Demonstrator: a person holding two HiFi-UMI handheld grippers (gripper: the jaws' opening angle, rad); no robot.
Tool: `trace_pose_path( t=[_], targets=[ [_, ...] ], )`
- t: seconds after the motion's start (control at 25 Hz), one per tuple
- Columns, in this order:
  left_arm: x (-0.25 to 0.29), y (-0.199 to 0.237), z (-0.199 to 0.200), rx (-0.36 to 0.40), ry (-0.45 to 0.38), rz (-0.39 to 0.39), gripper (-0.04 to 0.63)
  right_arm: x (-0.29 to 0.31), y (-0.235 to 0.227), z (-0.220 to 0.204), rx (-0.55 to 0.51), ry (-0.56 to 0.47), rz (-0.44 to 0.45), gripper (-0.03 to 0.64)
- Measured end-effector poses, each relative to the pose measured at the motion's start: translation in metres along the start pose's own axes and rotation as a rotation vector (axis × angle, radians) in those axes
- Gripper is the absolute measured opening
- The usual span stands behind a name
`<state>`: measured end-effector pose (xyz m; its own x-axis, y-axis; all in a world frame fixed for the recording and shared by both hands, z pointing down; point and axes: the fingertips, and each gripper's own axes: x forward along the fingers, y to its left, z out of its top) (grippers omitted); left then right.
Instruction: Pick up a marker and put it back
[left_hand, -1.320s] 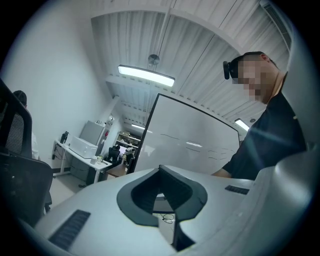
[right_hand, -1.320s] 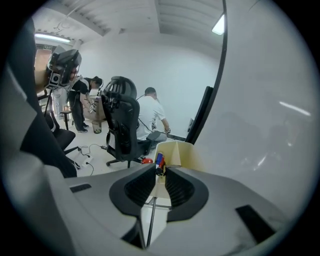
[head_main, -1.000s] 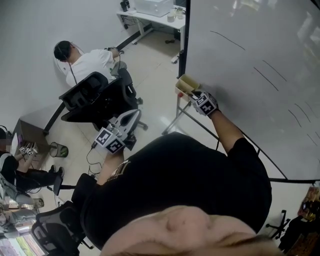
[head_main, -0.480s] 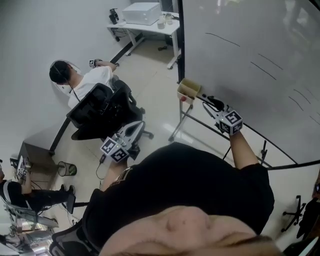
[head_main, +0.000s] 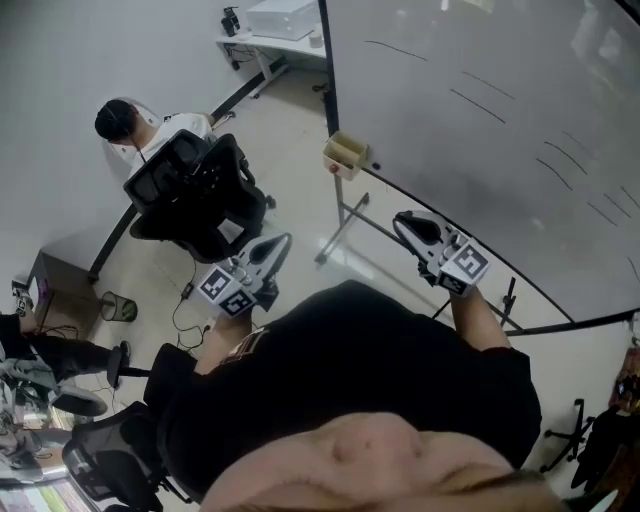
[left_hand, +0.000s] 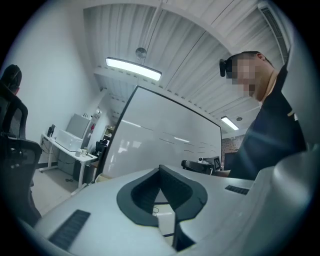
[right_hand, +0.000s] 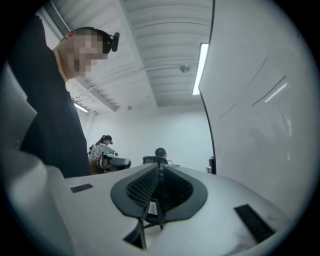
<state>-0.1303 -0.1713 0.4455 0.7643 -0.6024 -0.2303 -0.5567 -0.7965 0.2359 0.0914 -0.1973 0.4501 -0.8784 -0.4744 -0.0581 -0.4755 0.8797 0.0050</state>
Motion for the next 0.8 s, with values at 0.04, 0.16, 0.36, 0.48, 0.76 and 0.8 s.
trace_pose_path(
  t=[0.04, 0.16, 0.36, 0.48, 0.76, 0.8],
  targets=[
    [0.006, -0.021, -0.008, -0.008, -0.004, -0.001, 0.000, -0.018, 0.014, 0.003, 0.004, 0.001, 0.018, 0.041],
    [0.024, -0.080, -0.032, -0.044, -0.001, -0.015, 0.000, -0.070, 0.049, 0.006, 0.016, 0.014, 0.055, 0.003],
    [0.037, -0.141, -0.044, -0.031, 0.025, -0.070, 0.000, -0.122, 0.084, 0.002, 0.040, 0.025, 0.053, 0.002],
    [0.029, -0.149, -0.041, -0.032, 0.019, -0.083, 0.000, -0.135, 0.094, -0.001, 0.072, 0.012, 0.015, 0.002],
    [-0.016, -0.137, -0.025, -0.007, 0.032, -0.103, 0.000, -0.112, 0.114, 0.004, 0.133, -0.061, -0.060, 0.000],
    [-0.025, -0.136, -0.024, 0.005, 0.037, -0.097, 0.000, -0.106, 0.119, 0.004, 0.146, -0.066, -0.058, 0.000]
  ],
)
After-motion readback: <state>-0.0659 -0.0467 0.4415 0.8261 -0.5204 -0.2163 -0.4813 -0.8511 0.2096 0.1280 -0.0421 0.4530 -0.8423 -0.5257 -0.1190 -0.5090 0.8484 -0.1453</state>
